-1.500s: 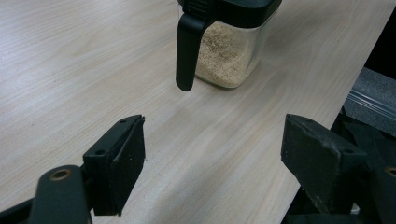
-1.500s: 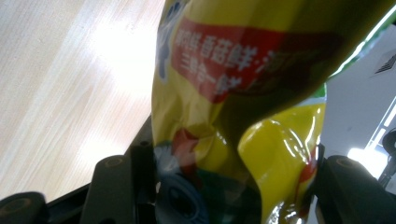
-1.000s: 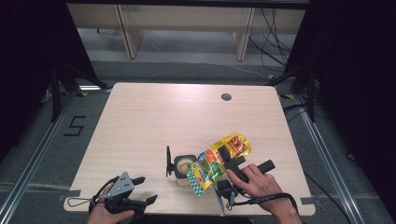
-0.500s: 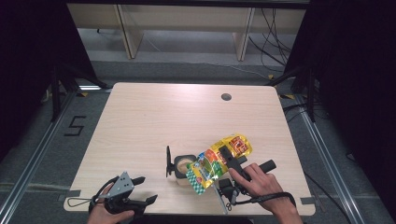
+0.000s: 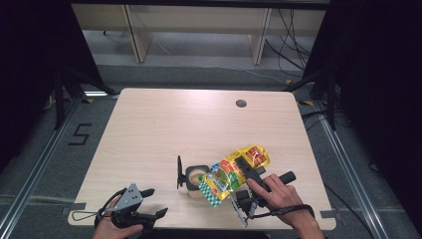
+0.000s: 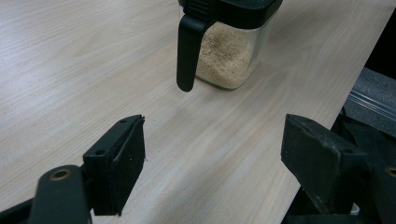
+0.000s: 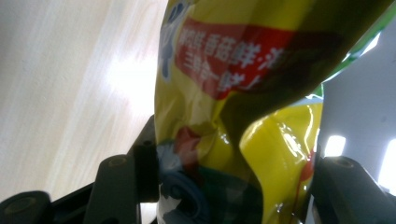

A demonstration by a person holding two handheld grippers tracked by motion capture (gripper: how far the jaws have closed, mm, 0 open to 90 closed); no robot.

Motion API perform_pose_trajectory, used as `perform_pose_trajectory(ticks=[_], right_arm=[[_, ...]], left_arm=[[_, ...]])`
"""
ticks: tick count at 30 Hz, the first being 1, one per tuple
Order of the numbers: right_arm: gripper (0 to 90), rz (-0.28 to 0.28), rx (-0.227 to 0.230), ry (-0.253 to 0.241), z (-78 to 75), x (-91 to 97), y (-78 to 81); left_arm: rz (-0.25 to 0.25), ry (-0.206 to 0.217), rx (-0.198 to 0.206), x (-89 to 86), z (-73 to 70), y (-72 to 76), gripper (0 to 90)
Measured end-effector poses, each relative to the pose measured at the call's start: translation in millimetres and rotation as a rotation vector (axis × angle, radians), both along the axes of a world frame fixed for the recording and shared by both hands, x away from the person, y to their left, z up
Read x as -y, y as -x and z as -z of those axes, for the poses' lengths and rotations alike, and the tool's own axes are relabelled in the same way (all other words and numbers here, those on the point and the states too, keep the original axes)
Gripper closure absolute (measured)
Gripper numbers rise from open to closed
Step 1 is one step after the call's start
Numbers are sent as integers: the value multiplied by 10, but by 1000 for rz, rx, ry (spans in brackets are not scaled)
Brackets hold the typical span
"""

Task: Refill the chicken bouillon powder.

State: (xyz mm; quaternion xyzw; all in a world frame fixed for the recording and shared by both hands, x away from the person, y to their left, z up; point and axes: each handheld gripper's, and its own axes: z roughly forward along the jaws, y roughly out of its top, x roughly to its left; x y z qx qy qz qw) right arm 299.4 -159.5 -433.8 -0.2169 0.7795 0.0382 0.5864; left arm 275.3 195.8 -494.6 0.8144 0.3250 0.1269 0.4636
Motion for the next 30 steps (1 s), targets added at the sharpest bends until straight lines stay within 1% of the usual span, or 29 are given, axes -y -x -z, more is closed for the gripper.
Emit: perform_pose_trajectory(ticks=[1, 2, 3, 4, 5, 6, 7, 8, 9, 10, 11, 12, 13, 14, 15, 16, 17, 18, 19, 20, 22, 23, 24, 25, 26, 27, 28, 29, 30], right_arm=[[459, -8, -2, 3, -7, -4, -1], [459, -6, -6, -5, -5, -6, 3], [459, 6, -8, -17, 2, -4, 15], [459, 0, -18, -19, -4, -7, 7], [459, -12, -11, -12, -16, -11, 5], [459, -3, -15, -26, -7, -4, 14], [459, -14, -19, -22, -18, -7, 8], [459, 3, -32, -30, -15, -2, 18], [460, 17, -44, -54, -1, 10, 26], [461, 21, -56, -58, -3, 13, 22], [462, -33, -38, -26, -33, 5, -10], [463, -23, -51, -43, -41, 26, -16], [463, -23, -51, -43, -41, 26, -16], [463, 10, -78, -93, -14, 51, -6], [464, -28, -64, -73, -50, 50, -27], [464, 5, -91, -107, -40, 70, -18], [465, 2, -105, -125, -30, 85, -37], [465, 2, -105, -125, -30, 85, -37], [465, -28, -92, -109, -45, 84, -57], [466, -7, -114, -134, -23, 98, -53], [466, 8, -137, -161, -3, 115, -53], [466, 8, -145, -167, 0, 119, -59], [466, -20, -131, -143, -25, 112, -76], [466, 9, -151, -187, 2, 128, -62], [466, 19, -162, -197, 6, 132, -58], [466, -13, -161, -196, -16, 133, -79], [466, 1, -171, -225, -10, 145, -68], [466, -7, -183, -238, -13, 152, -81], [467, 8, -207, -264, 2, 169, -89]], left_arm=[[3, -14, 3, -8, -3, -5, 216], [3, -12, 9, -8, -1, -6, 216], [-4, 21, 3, 11, 5, 3, 216], [1, 16, 9, 8, 4, -1, 216], [-3, 13, -3, 6, 3, 4, 216], [5, -18, 1, -11, -4, -6, 216], [4, -15, 2, -9, -3, -5, 216], [4, -16, 2, -9, -4, -5, 216], [-2, -3, 4, -2, -2, 1, 216], [-4, 21, 5, 12, 2, 6, 216], [7, 13, 17, 5, 0, -4, 216], [6, 14, 15, 6, 1, -4, 216], [16, -17, 20, -13, -6, -12, 216], [4, -16, 0, -9, -3, -5, 216], [-2, 18, -5, 10, 4, 4, 216], [-2, 15, -2, 8, 5, 3, 216], [-8, 16, 0, 13, 7, 6, 216], [-7, 16, 1, 13, 8, 6, 216], [-5, 23, -3, 17, 7, 7, 216], [-5, 24, -3, 16, 6, 7, 216], [4, 14, 13, 6, 2, -4, 216], [11, -2, 21, -7, 2, -10, 216], [8, -2, 20, -5, 3, -8, 216], [7, 4, 18, 0, 3, -6, 216], [9, 4, 15, 0, 1, -7, 216], [-2, 17, -5, 9, 4, 4, 216], [-3, 16, 1, 9, 5, 4, 216], [13, -7, 15, -8, -2, -9, 216], [14, -7, 17, -8, -2, -11, 216]])
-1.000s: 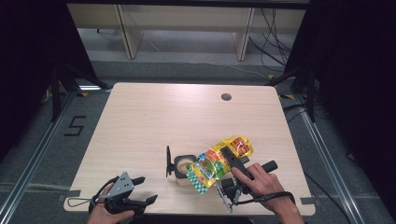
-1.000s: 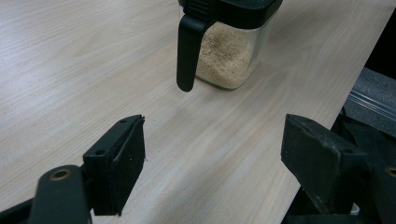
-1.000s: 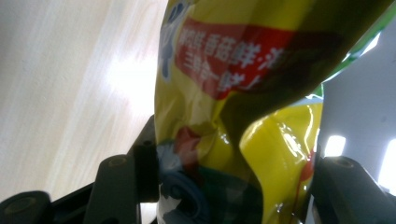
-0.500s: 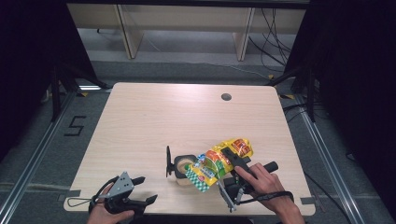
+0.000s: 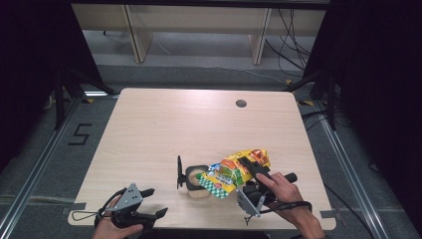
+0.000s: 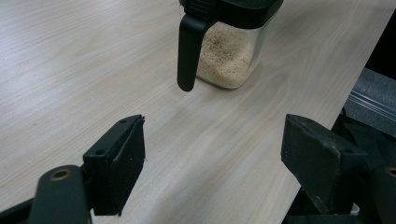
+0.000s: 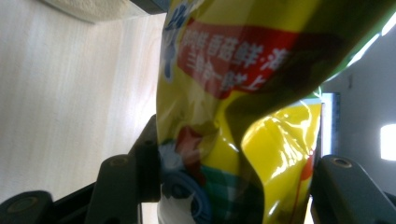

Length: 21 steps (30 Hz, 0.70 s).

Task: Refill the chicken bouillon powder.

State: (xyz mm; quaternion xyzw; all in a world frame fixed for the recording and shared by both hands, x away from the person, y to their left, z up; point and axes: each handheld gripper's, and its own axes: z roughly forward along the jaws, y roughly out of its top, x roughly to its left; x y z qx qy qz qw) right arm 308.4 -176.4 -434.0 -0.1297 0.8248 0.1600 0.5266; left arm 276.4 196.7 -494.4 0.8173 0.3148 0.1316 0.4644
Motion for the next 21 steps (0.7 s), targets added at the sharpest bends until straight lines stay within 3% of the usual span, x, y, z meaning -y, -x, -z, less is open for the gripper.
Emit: perform_pose_trajectory(ticks=[2, 3, 4, 5, 6, 7, 8, 9, 10, 11, 13, 15, 16, 17, 18, 19, 20, 21], right_arm=[[467, -7, -3, -11, -1, 12, -14], [467, -59, 29, 42, -47, 4, -56], [468, 5, -23, -35, 12, 39, -31], [473, 7, -35, -50, 18, 57, -43], [479, -19, -21, -21, -8, 63, -69], [487, 0, -47, -62, 20, 81, -70], [492, 4, -56, -66, 20, 101, -86], [496, 10, -66, -84, 34, 117, -103], [499, -9, -55, -52, 12, 119, -126], [502, 18, -85, -98, 64, 132, -125], [510, 17, -105, -104, 94, 143, -146], [511, 19, -118, -124, 109, 165, -170], [512, 16, -123, -127, 107, 177, -183], [512, 5, -113, -114, 87, 186, -204], [513, 24, -144, -156, 100, 208, -212], [513, 27, -158, -193, 108, 227, -227], [513, 0, -141, -180, 72, 248, -266], [514, 32, -188, -247, 97, 277, -270]], left_arm=[[-1, -4, 1, -3, -2, -1, 216], [0, -4, 1, -3, -1, -1, 216], [-4, -2, 1, 0, 1, 0, 216], [-4, -6, 2, -2, 0, -1, 216], [-5, 0, 0, 2, 1, 3, 216], [-5, 12, 0, 9, 2, 4, 216], [3, -16, 4, -11, -8, -4, 216], [-6, 14, -2, 7, -1, 4, 216], [-5, 11, -1, 5, 0, 3, 216], [0, -1, 0, -3, -2, 0, 216], [-8, 13, -8, 10, 3, 7, 216], [-5, -16, -13, -8, -6, 4, 216], [-14, 21, -11, 15, 2, 13, 216], [-1, -1, 4, -1, -4, -1, 216], [5, -24, 4, -16, -8, -5, 216], [-1, 3, -3, 2, -2, 2, 216], [-3, 11, -1, 9, 1, 3, 216], [-15, 23, -20, 18, 5, 14, 216]])
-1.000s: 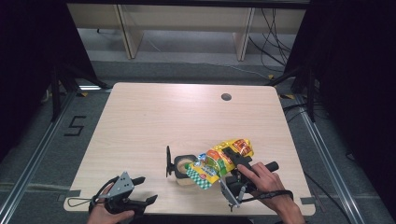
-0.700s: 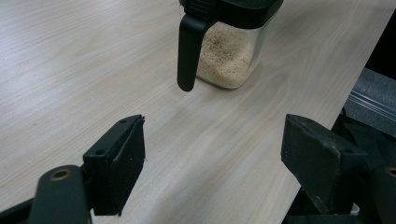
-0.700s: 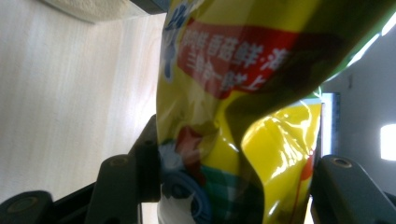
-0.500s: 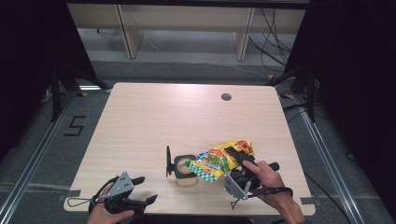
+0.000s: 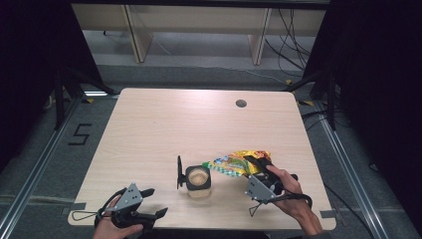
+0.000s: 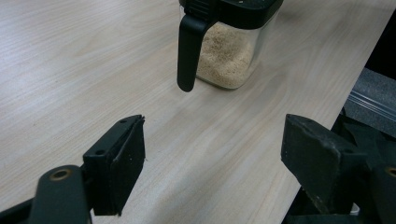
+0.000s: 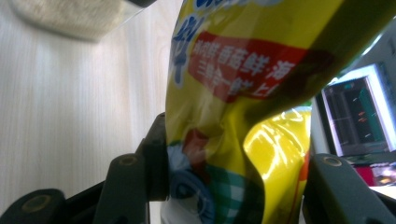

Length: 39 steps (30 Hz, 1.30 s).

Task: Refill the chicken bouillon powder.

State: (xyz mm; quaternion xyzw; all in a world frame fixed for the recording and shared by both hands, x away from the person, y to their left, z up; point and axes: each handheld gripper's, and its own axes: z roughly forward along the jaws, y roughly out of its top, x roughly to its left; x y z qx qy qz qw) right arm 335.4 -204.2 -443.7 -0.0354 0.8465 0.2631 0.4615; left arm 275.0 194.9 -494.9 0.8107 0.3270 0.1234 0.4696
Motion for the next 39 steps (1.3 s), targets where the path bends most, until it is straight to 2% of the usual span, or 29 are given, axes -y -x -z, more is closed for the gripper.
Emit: perform_pose_trajectory(ticks=[5, 9, 11, 12, 13, 14, 17, 18, 19, 21, 23, 24, 25, 27, 28, 29, 32, 33, 36, 37, 39], right_arm=[[523, 26, -88, -159, 17, 97, -107], [535, 37, -146, -263, 81, 167, -250], [539, 37, -178, -301, 123, 187, -320], [543, 48, -199, -337, 159, 202, -356], [546, 59, -223, -367, 193, 220, -395], [550, 67, -238, -387, 227, 236, -432], [554, 87, -272, -400, 327, 281, -509], [556, 95, -268, -427, 346, 315, -521], [556, 104, -283, -458, 343, 356, -530], [555, 106, -295, -530, 366, 456, -574], [555, 132, -352, -629, 401, 553, -586], [555, 133, -351, -641, 414, 578, -591], [555, 143, -373, -661, 424, 612, -585], [555, 149, -364, -692, 441, 641, -589], [555, 155, -377, -705, 444, 648, -586], [555, 154, -390, -694, 437, 663, -587], [554, 157, -385, -698, 439, 664, -589], [554, 158, -386, -699, 440, 663, -587], [552, 160, -387, -705, 442, 678, -592], [551, 165, -381, -724, 451, 675, -589], [550, 163, -396, -707, 441, 691, -584]], left_arm=[[3, -11, 2, -5, -1, -4, 216], [1, -7, 8, 5, 7, -7, 216], [22, -18, 29, -4, 6, -22, 216], [20, -25, 20, -8, -3, -17, 216], [-2, 1, -1, 8, 1, -1, 216], [-2, -1, 2, 2, -2, -2, 216], [2, -6, 12, -10, -10, -5, 216], [19, -46, 30, -34, -22, -18, 216], [4, -3, 6, -8, -12, 2, 216], [1, -7, 7, -10, -20, 8, 216], [-4, 4, 6, -3, -17, 10, 216], [-4, 4, 6, -3, -18, 11, 216], [-5, 5, 7, -3, -18, 10, 216], [1, -11, 9, -14, -21, 4, 216], [4, -10, 16, -12, -20, 0, 216], [4, -8, 11, -11, -16, -1, 216], [-6, 3, 6, -3, -16, 9, 216], [1, -14, 11, -17, -21, 3, 216], [15, -20, 26, -23, -22, -9, 216], [15, -20, 27, -23, -22, -10, 216], [18, -24, 27, -25, -22, -10, 216]])
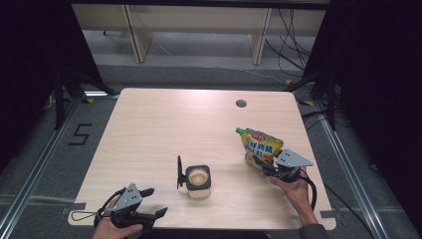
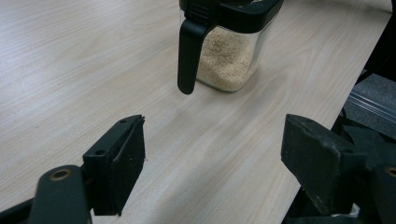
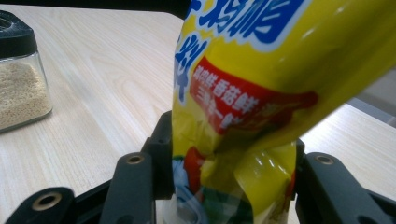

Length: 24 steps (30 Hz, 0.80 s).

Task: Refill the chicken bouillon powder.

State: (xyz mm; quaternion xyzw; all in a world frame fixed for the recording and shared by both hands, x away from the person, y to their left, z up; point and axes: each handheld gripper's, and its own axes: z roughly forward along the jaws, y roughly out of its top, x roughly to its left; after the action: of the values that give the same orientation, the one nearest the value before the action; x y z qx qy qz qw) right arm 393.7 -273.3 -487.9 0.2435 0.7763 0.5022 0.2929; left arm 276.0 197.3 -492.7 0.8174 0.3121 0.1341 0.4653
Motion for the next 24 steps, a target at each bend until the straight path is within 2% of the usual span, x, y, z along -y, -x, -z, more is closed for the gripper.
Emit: perform_pose_trajectory(ticks=[1, 3, 5, 6, 7, 8, 10, 12, 13, 15, 16, 17, 18, 20, 21, 22, 23, 24], right_arm=[[548, 11, 3, -13, 7, -5, 3], [544, 5, -5, -2, 2, 7, 3], [535, 6, -20, 4, -4, 16, 11], [532, 5, -24, 7, -5, 21, 14], [524, 16, -34, 3, -8, 23, 28], [521, 18, -18, 1, -1, 23, 25], [511, 22, -25, 2, -4, 27, 35], [472, 19, -40, 15, -18, 36, 46], [445, 19, -44, 12, -21, 35, 50], [363, 41, -63, 1, -47, 33, 79], [333, 48, -72, 11, -60, 32, 95], [310, 58, -61, 44, -79, 50, 100], [289, 81, -74, 44, -77, 57, 114], [285, 95, -99, 34, -93, 96, 147], [292, 87, -89, 31, -100, 108, 157], [294, 93, -90, 25, -104, 106, 186], [291, 90, -76, 36, -103, 112, 199], [270, 97, -78, 22, -94, 107, 208]], left_arm=[[0, 0, 0, 0, 1, 0, 216], [-8, 16, -2, 12, 7, 3, 216], [-8, 15, -3, 14, 7, 3, 216], [-1, -1, -2, 4, 2, 0, 216], [-2, 2, -2, 6, 3, 1, 216], [-2, 2, -2, 6, 4, 0, 216], [-9, -14, -5, -3, 1, 1, 216], [-6, -1, -5, 4, 3, 1, 216], [1, -18, 3, -8, -2, -7, 216], [-5, 2, -2, -1, 2, -1, 216], [-3, 2, -1, -3, 3, -3, 216], [-6, 6, -2, -2, 5, -4, 215], [-9, 8, -7, -1, 5, -2, 216], [-4, 3, -1, 0, 2, -4, 216], [-4, -2, -1, 0, 1, -3, 216], [-11, 17, -4, 15, 11, -1, 216], [-6, 13, -1, 12, 13, -5, 216], [-3, 6, 1, 9, 12, -8, 216]])
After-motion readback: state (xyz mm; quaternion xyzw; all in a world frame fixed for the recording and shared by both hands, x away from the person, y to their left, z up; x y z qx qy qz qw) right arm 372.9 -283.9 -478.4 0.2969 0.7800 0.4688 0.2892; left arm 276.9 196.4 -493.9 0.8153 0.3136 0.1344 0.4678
